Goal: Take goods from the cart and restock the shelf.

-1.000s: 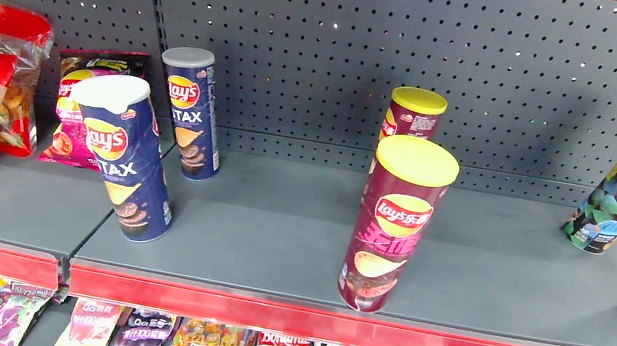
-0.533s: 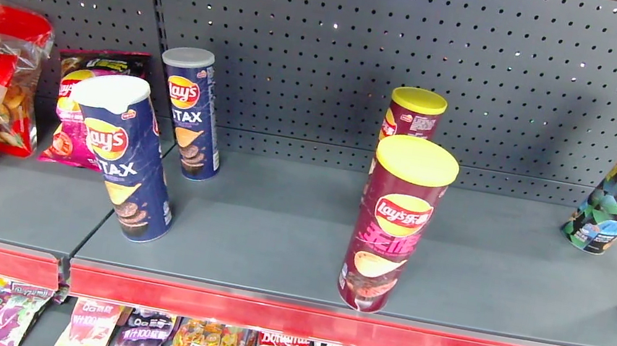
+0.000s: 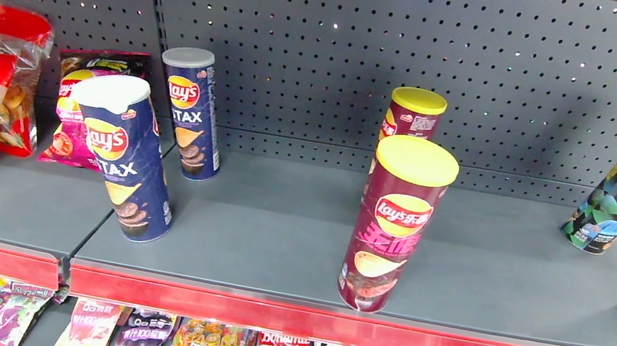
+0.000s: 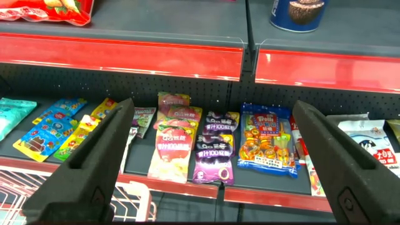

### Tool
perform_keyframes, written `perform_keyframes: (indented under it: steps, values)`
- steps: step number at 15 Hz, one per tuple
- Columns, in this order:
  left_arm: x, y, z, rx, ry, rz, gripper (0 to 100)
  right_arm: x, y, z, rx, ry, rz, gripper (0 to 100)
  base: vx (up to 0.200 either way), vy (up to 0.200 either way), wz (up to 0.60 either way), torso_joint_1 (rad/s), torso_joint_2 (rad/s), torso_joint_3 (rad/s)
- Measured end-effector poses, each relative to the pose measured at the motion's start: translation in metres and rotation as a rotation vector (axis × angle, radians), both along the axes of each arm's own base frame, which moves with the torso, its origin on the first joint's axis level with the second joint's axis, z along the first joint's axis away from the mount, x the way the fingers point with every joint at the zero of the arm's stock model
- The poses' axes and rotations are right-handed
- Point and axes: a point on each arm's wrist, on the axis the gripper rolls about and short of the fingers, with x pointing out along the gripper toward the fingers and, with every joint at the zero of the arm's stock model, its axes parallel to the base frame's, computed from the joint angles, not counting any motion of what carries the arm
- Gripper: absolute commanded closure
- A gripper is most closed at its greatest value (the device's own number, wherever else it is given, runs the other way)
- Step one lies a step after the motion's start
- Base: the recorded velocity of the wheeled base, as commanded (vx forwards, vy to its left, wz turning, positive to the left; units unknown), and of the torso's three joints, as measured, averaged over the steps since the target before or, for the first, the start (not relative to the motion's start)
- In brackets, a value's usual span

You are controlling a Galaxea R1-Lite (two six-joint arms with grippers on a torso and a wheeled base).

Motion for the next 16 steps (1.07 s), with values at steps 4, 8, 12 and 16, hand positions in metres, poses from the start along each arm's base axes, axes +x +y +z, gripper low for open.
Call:
perform_keyframes:
  steps: [4, 8, 12, 16]
  values:
    - [0.0000, 0.0000, 0.0000, 0.000, 0.000, -0.001, 0, -0.0001, 0.0000, 0.0000, -0.001, -0.002, 0.000, 0, 0.000, 0.000, 0.00, 0.000, 0.00, 0.000]
    - [0.0000, 0.0000, 0.0000, 0.000, 0.000, 0.000, 0, -0.0001, 0.0000, -0.0003, -0.001, -0.001, 0.000, 0, 0.000, 0.000, 0.00, 0.000, 0.00, 0.000]
    - [0.0000, 0.0000, 0.0000, 0.000, 0.000, -0.001, 0, -0.0001, 0.0000, -0.0003, -0.002, -0.001, 0.000, 0, 0.000, 0.000, 0.00, 0.000, 0.00, 0.000]
    - [-0.0012, 0.0015, -0.0002, 0.001, -0.014, -0.093, 0, -0.0002, 0.0000, 0.0000, -0.002, -0.003, 0.000, 0, 0.000, 0.000, 0.00, 0.000, 0.00, 0.000]
